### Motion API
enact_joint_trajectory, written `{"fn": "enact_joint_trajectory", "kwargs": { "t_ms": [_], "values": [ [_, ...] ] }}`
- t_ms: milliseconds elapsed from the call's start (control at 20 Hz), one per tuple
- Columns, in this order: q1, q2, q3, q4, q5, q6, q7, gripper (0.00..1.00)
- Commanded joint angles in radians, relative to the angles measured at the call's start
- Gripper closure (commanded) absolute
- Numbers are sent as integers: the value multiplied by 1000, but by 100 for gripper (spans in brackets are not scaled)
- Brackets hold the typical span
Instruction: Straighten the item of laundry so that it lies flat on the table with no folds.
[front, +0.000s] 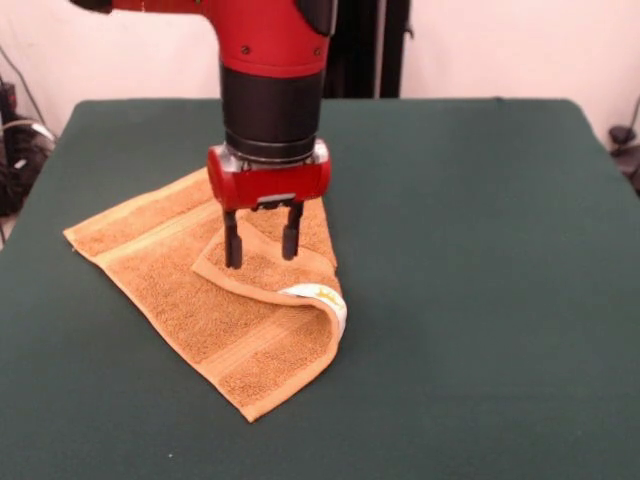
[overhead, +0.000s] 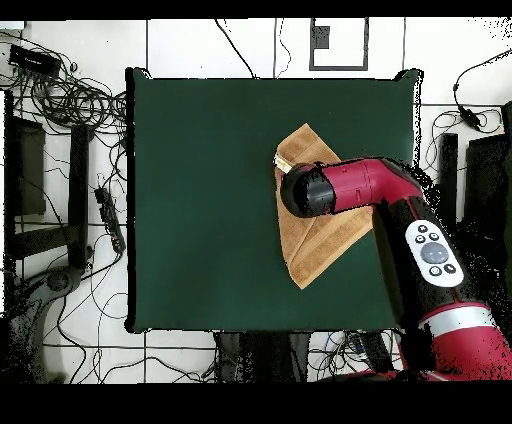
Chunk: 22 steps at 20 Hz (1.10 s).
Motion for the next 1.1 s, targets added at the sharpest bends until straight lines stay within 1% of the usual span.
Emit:
{"fn": "enact_joint_trajectory", "kwargs": {
  "t_ms": [50,200,400,550,800,1100],
  "values": [
    [31,70,79,-46,-64,166,-374,0],
    [53,90,53,-75,-69,204,-373,0],
    [82,113,27,-119,-94,213,-367,0],
    [91,112,15,-129,-108,231,-366,0],
    [117,108,-17,-156,-164,260,-370,0],
    [126,100,-31,-166,-196,286,-384,0]
  ]
}}
